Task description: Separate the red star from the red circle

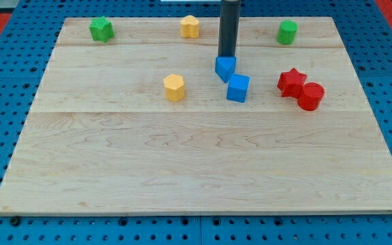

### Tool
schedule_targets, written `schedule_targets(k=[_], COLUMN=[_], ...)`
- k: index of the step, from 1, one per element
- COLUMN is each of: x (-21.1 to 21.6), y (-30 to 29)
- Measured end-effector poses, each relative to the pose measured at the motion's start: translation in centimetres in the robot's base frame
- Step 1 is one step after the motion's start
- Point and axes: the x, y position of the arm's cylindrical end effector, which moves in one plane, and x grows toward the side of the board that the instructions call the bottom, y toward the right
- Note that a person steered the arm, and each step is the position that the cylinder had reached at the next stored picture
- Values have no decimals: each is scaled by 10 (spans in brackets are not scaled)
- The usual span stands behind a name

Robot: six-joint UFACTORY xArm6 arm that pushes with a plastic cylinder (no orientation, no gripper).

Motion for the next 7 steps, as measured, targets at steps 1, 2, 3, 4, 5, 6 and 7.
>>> schedule_targets(k=[1,2,3,4,5,6,7], x=[44,49,62,94,85,82,67], y=[9,41,74,72,113,133,137])
